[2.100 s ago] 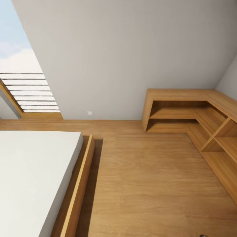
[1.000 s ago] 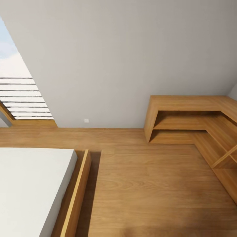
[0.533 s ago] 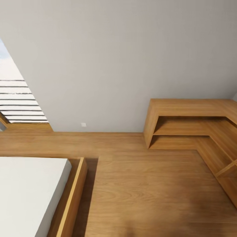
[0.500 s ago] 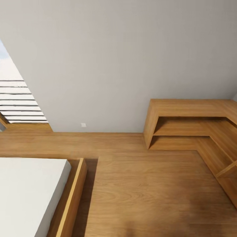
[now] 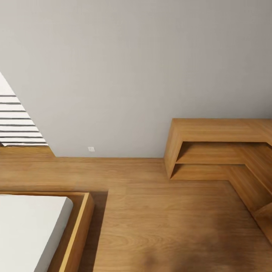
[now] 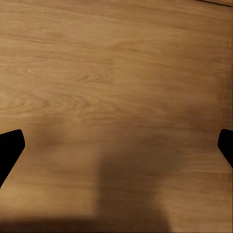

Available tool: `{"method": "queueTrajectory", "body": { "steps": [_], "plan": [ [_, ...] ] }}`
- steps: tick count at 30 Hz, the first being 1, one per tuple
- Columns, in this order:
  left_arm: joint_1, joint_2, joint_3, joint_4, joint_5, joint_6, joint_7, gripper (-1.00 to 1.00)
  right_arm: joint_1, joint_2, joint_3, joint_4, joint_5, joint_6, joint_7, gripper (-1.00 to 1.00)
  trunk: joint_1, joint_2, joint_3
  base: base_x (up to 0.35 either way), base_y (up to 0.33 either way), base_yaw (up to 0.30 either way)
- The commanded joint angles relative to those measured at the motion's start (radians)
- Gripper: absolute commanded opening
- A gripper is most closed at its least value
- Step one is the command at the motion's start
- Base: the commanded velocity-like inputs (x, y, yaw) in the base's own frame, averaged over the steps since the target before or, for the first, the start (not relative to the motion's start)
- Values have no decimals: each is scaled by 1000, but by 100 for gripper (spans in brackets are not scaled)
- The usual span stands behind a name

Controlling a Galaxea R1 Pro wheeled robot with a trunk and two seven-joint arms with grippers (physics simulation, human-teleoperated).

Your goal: In the bedroom, organize the workspace by keeping the computer under the desk, ensuring the monitor is on the desk, placing the keyboard on the desk next to the monitor, placing the mouse on the desk next to the keyboard, moving the folder from the swivel chair onto the desk next to the mouse, stacking the notebook on top of the folder with the pen on top of the notebook, and positioning the swivel chair next to the desk.

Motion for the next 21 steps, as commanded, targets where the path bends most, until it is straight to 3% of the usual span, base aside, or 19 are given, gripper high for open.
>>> {"method": "queueTrajectory", "body": {
  "steps": [1, 10, 15, 21],
  "plan": [
    [0, 0, 9, -1, -8, -2, -4, 100, -1, 1, 9, 2, -4, -2, -6, 100, 1, 0, -1, 325, -46, 0],
    [0, 1, 9, -1, -7, 9, -5, 100, -1, -1, 8, 1, -3, -3, -5, 100, 1, 0, -1, 330, -15, -41],
    [0, 2, 9, -1, -7, 14, -8, 100, -1, -3, 7, 1, -3, -2, -5, 100, 1, 0, -1, 282, -2, -195],
    [0, 9, 9, -1, -7, 16, -9, 100, -1, -4, 7, 1, -4, -2, -5, 100, 1, 0, -1, 87, 0, -245]
  ]
}}
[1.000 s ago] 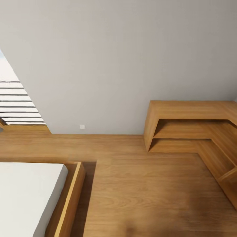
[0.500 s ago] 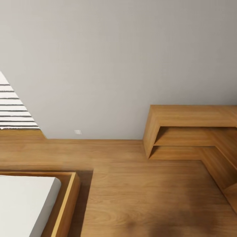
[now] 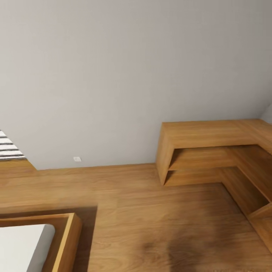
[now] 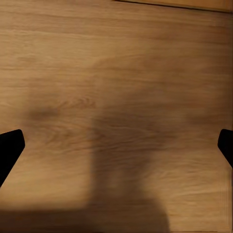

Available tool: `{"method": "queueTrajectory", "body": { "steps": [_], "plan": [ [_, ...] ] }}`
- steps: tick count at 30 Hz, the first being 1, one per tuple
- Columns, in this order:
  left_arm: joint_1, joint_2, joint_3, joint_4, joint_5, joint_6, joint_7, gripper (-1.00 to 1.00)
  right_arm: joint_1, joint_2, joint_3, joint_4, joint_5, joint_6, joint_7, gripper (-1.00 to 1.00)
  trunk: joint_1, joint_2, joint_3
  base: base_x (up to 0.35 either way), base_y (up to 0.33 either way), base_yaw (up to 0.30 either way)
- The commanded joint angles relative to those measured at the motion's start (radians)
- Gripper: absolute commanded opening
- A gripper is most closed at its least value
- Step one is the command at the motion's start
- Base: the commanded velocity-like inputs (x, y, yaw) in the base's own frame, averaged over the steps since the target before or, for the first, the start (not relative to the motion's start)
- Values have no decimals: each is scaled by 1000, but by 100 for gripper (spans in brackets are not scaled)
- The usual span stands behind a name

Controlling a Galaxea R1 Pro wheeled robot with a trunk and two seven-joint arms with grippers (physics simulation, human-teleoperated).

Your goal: In the bedroom, organize the workspace by keeping the computer under the desk, ensuring the monitor is on the desk, placing the keyboard on the desk next to the monitor, placing the mouse on the desk next to the keyboard, moving the folder from the swivel chair onto the desk next to the mouse, stacking the notebook on top of the folder with the pen on top of the notebook, and positioning the swivel chair next to the desk.

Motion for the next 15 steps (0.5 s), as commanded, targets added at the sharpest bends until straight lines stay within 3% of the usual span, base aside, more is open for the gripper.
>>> {"method": "queueTrajectory", "body": {
  "steps": [1, 15],
  "plan": [
    [0, 1, 9, -1, -8, -2, -4, 100, -1, 0, 8, 2, -4, -2, -6, 100, 0, 0, -1, 28, 0, -254],
    [0, 5, 14, -1, -2, -6, 3, 100, -1, -2, 6, 2, -8, -2, -14, 100, 0, 0, 2, 7, 0, -253]
  ]
}}
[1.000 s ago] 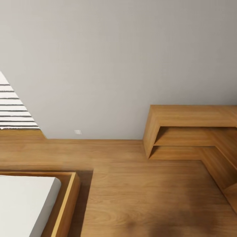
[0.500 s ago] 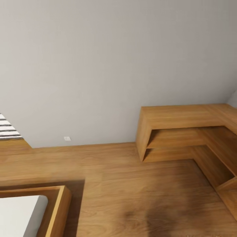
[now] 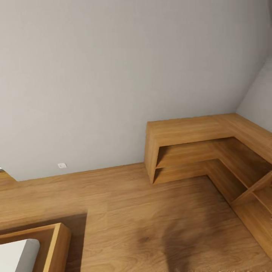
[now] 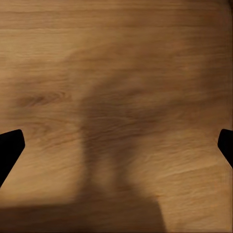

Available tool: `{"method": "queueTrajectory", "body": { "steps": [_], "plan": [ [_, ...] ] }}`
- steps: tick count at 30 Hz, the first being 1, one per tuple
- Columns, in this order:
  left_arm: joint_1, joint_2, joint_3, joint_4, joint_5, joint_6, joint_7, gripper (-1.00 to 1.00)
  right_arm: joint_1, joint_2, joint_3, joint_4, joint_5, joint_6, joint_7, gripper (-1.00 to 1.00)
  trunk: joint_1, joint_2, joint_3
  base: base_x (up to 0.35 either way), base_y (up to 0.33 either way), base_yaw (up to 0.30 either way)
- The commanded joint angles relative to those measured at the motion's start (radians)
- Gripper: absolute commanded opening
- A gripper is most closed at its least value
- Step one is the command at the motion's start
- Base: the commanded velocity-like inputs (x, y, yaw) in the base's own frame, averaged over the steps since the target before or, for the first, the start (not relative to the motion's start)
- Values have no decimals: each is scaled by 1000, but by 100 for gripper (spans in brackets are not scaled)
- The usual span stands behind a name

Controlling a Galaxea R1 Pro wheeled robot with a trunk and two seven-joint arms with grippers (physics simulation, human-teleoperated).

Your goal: In the bedroom, organize the workspace by keeping the computer under the desk, ensuring the monitor is on the desk, placing the keyboard on the desk next to the monitor, placing the mouse on the desk next to the keyboard, moving the folder from the swivel chair onto the desk next to the mouse, stacking the notebook on top of the folder with the pen on top of the notebook, and positioning the swivel chair next to the desk.

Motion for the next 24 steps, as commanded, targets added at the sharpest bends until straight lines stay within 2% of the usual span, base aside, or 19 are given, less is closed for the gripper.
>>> {"method": "queueTrajectory", "body": {
  "steps": [1, 7, 18, 21, 24],
  "plan": [
    [0, -1, 9, -1, -8, -1, -3, 100, -1, 1, 9, 2, -3, -2, -6, 100, 0, 0, 0, 1, 0, -206],
    [0, -5, 7, 4, -12, 4, -3, 100, -1, 1, 8, 2, -4, -5, -7, 100, 0, 0, 8, 0, 0, -107],
    [0, -2, 5, 34, -13, 6, -4, 100, -1, 1, 5, 2, -7, -9, -8, 100, 0, 0, 25, 0, 0, -13],
    [0, -2, 5, 35, -13, 7, -4, 100, -1, 1, 1, 2, -18, -9, -8, 100, 0, 0, 30, 0, 0, -1],
    [0, -1, 5, 36, -13, 7, -3, 100, -1, 1, -4, 2, -53, -8, -8, 100, 0, 0, 35, 0, 0, -15]
  ]
}}
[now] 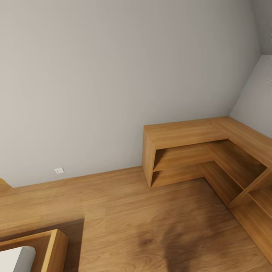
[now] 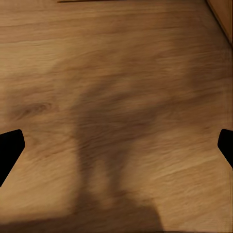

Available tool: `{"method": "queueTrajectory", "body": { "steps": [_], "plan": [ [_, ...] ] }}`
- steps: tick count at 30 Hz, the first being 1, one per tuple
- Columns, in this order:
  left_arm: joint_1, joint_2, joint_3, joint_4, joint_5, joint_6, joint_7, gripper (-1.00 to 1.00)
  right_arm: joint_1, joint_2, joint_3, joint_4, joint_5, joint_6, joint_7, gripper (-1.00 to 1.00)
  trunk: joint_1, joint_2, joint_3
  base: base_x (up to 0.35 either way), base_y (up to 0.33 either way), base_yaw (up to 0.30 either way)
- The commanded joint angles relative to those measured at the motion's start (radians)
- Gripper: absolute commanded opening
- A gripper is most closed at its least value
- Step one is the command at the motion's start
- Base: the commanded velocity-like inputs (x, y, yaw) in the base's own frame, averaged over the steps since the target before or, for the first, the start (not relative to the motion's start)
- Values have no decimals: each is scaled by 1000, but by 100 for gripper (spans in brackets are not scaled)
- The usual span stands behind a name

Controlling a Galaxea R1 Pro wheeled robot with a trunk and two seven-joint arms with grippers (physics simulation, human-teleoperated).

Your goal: In the bedroom, organize the workspace by keeping the computer under the desk, ensuring the monitor is on the desk, placing the keyboard on the desk next to the monitor, placing the mouse on the desk next to the keyboard, moving the folder from the swivel chair onto the desk next to the mouse, stacking the notebook on top of the folder with the pen on top of the notebook, and positioning the swivel chair next to the desk.

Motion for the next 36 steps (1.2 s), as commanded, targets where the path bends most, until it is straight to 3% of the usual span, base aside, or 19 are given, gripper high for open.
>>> {"method": "queueTrajectory", "body": {
  "steps": [1, 5, 9, 24, 36],
  "plan": [
    [0, 0, 9, 0, -7, -2, -4, 100, -1, 1, 8, 2, -15, -2, -6, 100, 0, 0, 1, 0, 0, -38],
    [0, 13, 10, 0, -6, -2, -4, 100, -1, 0, 7, 1, -76, -3, -5, 100, 0, 0, 7, 0, 0, -76],
    [0, 28, 10, 0, -6, -2, -2, 100, -1, -2, 6, 1, -95, -4, -5, 100, 0, 0, 13, 3, 2, -117],
    [0, 37, 10, 0, -3, -3, -2, 100, -1, -3, 8, 1, -102, -5, -3, 100, 0, 0, 28, 217, 163, -204],
    [0, 36, 8, 0, -5, -3, -4, 100, -1, 0, 12, 1, -97, -5, -1, 100, 0, 0, 29, 268, 114, -44]
  ]
}}
